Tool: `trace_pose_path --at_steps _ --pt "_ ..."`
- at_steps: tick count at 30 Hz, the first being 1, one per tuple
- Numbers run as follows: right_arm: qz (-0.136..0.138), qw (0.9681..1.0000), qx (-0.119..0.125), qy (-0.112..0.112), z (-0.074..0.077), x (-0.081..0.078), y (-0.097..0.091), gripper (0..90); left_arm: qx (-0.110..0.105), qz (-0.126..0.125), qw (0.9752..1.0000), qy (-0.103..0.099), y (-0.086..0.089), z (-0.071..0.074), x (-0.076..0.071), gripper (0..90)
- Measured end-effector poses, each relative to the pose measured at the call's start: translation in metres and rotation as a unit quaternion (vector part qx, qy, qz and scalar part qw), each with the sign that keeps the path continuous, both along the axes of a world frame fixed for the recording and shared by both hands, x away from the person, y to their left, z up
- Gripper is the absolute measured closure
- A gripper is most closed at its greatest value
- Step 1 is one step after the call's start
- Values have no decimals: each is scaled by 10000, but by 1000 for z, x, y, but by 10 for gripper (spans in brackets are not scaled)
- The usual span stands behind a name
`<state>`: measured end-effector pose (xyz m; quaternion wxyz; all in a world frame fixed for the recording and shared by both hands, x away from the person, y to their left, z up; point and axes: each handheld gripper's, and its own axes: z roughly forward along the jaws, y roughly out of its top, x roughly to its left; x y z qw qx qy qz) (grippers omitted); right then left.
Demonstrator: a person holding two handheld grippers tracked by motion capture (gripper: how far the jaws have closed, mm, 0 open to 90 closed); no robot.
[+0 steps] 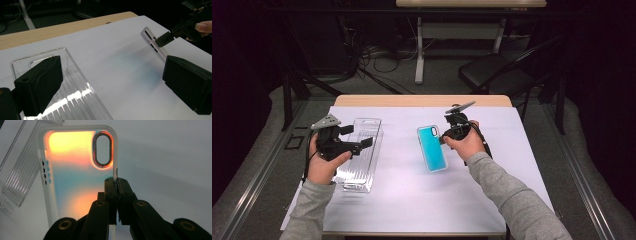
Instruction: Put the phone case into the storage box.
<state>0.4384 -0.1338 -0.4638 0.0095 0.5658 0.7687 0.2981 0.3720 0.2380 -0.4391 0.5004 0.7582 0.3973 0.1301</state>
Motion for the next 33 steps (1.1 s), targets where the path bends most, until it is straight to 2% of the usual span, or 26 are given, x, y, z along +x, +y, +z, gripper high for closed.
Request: trace_pose_path --at_steps 2,3,7,9,10,11,14,20,26,30,33 --pt "17 10000 -22 17 0 0 1 877 18 -16 10000 13 -2 0 0 31" --pt "-2 10000 50 -76 -1 0 2 877 10 -18 10000 8 -2 -1 0 31" --pt "-3 9999 17 -112 1 -1 4 877 53 -95 9999 30 -8 -2 0 31" --pt "-17 9998 76 -190 1 -1 4 877 77 -144 9999 40 -12 -3 -1 31" --pt "-32 9994 104 -333 2 -2 5 877 105 -177 9998 57 -15 -4 -1 31" --pt "-32 9994 104 -333 2 -2 5 877 105 -177 9998 57 -15 -4 -1 31" --pt "-80 9983 178 -544 4 -3 7 877 113 -262 9996 76 -22 -6 -2 33" --pt "-124 9963 295 -802 7 -4 10 877 122 -365 9992 52 -32 -8 -4 69" --pt "-137 9945 306 -988 9 -7 16 877 49 -482 9988 72 -43 -10 -6 99" --pt "-86 9927 300 -1162 11 -10 23 877 -21 -548 9984 113 -49 -13 -7 154" --pt "-65 9927 304 -1166 11 -11 25 877 -73 -546 9984 142 -52 -14 -8 154"
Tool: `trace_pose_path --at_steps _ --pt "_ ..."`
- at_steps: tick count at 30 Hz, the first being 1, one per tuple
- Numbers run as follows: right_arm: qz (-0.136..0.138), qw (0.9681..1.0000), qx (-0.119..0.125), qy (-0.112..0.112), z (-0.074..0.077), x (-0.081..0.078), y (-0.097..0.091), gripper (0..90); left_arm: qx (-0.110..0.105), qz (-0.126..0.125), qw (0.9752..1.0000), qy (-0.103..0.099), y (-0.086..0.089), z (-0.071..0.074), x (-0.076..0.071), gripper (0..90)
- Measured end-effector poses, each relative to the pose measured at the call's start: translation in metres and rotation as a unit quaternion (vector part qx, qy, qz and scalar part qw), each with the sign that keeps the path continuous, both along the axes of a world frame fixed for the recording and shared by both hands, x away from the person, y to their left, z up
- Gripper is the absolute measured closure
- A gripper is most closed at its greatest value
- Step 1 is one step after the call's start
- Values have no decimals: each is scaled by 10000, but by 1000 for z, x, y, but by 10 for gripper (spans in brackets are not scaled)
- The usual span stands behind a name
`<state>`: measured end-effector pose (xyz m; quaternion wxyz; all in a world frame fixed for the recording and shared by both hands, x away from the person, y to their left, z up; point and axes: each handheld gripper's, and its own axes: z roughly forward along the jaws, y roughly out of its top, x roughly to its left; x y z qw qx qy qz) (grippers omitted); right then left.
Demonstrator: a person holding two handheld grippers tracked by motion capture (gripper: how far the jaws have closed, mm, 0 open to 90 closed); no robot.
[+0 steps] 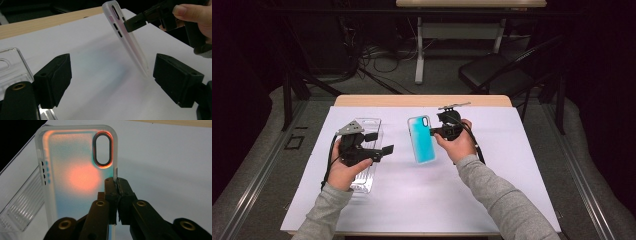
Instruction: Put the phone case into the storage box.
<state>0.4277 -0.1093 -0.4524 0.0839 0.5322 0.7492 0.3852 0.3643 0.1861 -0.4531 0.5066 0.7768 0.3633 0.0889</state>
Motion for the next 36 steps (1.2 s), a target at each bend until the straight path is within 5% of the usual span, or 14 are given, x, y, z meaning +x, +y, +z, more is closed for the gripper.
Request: trace_pose_path --at_steps 10,17,36 --pt "77 9998 52 -176 1 -4 10 878 -116 -14 9999 11 -7 -4 -2 211" --pt "138 9996 44 -232 2 -7 16 878 -308 -90 9993 197 -13 -8 -4 303" --pt "218 9993 47 -304 4 -11 20 878 -356 -71 9984 424 -20 -12 -6 403"
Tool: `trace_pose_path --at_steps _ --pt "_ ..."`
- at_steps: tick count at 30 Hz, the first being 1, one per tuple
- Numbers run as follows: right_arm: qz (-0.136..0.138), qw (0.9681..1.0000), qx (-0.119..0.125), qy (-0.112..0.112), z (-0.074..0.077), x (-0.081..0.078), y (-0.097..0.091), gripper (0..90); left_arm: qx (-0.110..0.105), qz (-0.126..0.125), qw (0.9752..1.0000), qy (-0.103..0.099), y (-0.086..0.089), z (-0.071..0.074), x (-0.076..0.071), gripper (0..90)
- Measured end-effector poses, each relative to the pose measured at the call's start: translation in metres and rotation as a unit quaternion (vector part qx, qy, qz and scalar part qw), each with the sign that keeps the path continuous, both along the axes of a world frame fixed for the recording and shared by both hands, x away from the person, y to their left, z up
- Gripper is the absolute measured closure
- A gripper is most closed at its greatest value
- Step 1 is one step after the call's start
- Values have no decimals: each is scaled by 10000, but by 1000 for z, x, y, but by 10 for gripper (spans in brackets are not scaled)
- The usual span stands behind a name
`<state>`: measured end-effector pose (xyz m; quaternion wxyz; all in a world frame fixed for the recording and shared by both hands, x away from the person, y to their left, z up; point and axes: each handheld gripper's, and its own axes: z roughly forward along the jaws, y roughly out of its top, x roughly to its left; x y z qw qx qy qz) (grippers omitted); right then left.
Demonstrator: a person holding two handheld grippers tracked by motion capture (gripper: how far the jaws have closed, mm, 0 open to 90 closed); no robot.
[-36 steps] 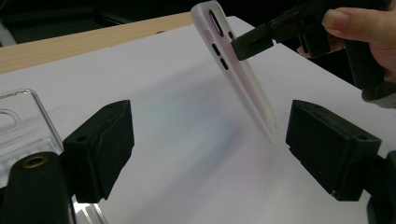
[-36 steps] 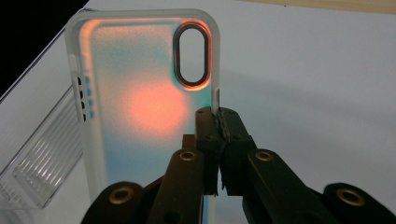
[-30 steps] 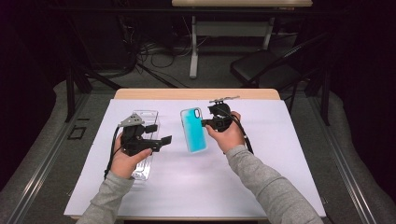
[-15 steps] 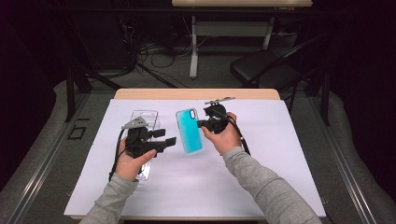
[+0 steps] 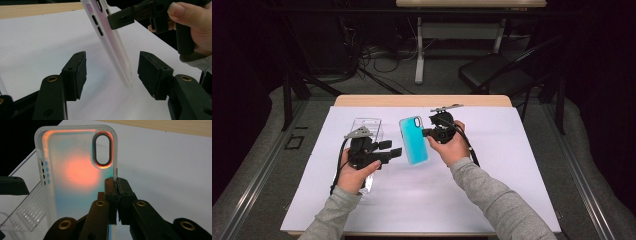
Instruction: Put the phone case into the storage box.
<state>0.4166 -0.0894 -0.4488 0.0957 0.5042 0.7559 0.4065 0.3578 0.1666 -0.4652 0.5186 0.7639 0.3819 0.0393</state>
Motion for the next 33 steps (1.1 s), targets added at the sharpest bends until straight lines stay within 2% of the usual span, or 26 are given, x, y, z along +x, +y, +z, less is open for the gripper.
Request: trace_pose_path --at_steps 3,5,6,7,8,9,10,11,14,17,19,33 --pt "11 10000 -6 4 0 -1 1 878 -37 48 10000 55 0 -1 0 403" --pt "21 10000 4 -11 0 -2 1 878 -154 158 9995 233 1 -2 0 404" --pt "21 10000 4 -11 0 -2 1 878 -154 158 9995 233 1 -2 0 406" --pt "28 10000 4 -10 1 -2 2 877 -297 176 9988 353 1 -3 0 421" --pt "28 10000 4 -10 1 -2 2 877 -297 176 9988 353 1 -3 0 431" --pt "35 10000 7 -2 1 -2 2 877 -379 210 9979 480 1 -3 -1 433" --pt "35 10000 7 -2 1 -2 2 877 -379 210 9979 480 1 -3 -1 440" --pt "53 10000 17 -19 1 -3 3 878 -467 249 9968 595 1 -3 -1 450" --pt "60 10000 12 -25 1 -3 3 878 -488 262 9961 691 1 -3 -1 458" --pt "77 10000 19 -16 1 -4 4 878 -585 302 9938 899 1 -4 -1 469" --pt "88 10000 24 -19 1 -5 4 878 -613 326 9929 969 0 -5 -1 478" --pt "224 9997 12 -15 0 -10 11 877 -521 392 9924 1042 -2 -12 2 557"
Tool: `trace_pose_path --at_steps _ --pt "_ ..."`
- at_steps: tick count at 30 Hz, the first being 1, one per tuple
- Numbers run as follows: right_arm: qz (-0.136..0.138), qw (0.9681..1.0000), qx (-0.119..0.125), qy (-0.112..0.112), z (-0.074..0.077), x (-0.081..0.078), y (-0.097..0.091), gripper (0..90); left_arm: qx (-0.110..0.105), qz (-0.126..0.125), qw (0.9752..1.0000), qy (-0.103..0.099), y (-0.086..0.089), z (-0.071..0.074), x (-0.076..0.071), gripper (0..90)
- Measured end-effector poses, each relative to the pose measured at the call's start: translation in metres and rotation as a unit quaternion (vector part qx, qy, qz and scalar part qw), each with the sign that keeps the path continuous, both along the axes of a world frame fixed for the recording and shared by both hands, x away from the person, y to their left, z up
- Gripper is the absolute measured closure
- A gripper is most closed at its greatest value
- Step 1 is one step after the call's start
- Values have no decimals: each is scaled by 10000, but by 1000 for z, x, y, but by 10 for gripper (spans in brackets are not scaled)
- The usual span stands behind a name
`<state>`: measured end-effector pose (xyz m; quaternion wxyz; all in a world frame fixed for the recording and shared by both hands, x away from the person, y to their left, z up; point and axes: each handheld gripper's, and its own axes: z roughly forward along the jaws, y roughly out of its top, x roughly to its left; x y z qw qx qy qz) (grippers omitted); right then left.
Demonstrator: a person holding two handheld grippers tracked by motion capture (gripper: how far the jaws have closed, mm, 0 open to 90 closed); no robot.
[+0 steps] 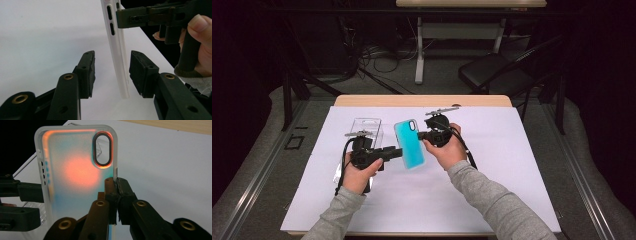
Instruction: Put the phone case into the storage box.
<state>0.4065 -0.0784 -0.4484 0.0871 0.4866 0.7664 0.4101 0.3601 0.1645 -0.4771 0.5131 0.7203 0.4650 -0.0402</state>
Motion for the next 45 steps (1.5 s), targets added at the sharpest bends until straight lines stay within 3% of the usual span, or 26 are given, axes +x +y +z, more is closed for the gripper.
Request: trace_pose_path --at_steps 17,18,20,45 --pt "128 9999 -17 14 0 -5 6 877 -7 10 10000 70 -2 -3 0 664" --pt "131 9999 -17 21 0 -5 6 877 -75 -11 9998 204 -2 -4 1 675" --pt "144 9999 -26 10 -1 -5 7 877 -103 -15 9997 237 -1 -5 1 683" --pt "209 9998 -17 22 -3 -7 11 876 -261 28 9985 476 1 -5 1 796"
